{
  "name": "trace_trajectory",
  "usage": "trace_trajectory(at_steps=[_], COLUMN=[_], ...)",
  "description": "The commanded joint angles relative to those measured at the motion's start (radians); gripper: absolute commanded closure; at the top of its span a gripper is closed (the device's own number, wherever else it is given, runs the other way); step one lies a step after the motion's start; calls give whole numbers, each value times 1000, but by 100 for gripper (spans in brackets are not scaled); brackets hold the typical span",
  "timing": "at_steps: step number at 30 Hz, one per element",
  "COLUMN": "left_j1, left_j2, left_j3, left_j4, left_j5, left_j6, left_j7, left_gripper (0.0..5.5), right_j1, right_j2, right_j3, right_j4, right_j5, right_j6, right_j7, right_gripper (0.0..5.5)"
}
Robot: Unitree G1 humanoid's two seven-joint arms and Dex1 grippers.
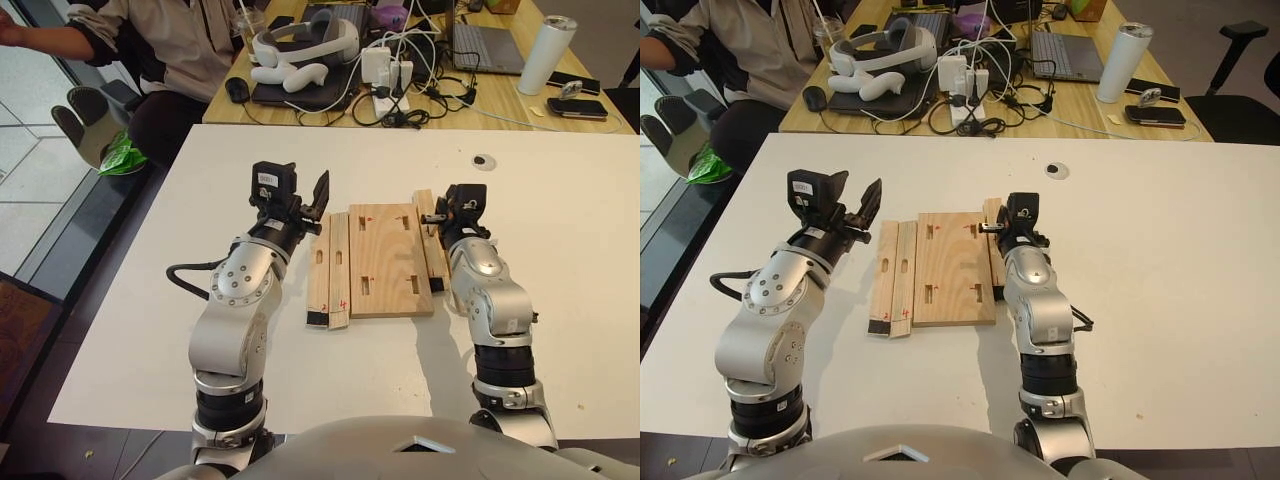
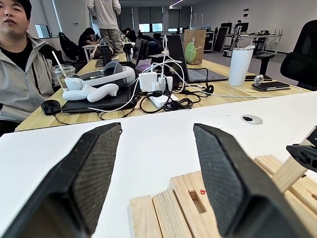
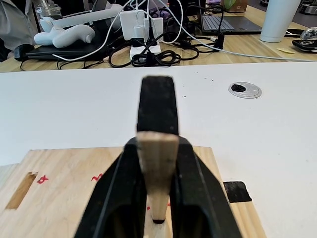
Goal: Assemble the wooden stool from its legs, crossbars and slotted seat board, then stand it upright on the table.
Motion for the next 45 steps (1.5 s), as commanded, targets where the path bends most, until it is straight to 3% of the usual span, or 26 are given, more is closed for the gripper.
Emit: trace_trajectory(at_steps=[1, 18, 30, 41, 45], left_j1=[-11, -10, 13, 15, 27], left_j2=[11, -6, 3, 10, 7], left_j3=[-2, 3, -18, -24, -24], left_j4=[10, 31, 27, 28, 20], left_j5=[-5, -9, 2, -1, 2], left_j6=[0, -9, -20, -25, -26], left_j7=[-2, 26, 28, 31, 39], left_gripper=[280, 280, 280, 280, 280], right_j1=[-40, -232, -251, -273, -298], right_j2=[27, -47, -52, -70, -87], right_j3=[-11, -43, -36, -11, 40], right_j4=[100, 385, 355, 215, 101], right_j5=[37, 52, 44, 17, -19], right_j6=[106, 170, 145, 145, 121], right_j7=[20, 133, 134, 117, 118], right_gripper=[511, 511, 511, 314, 314])
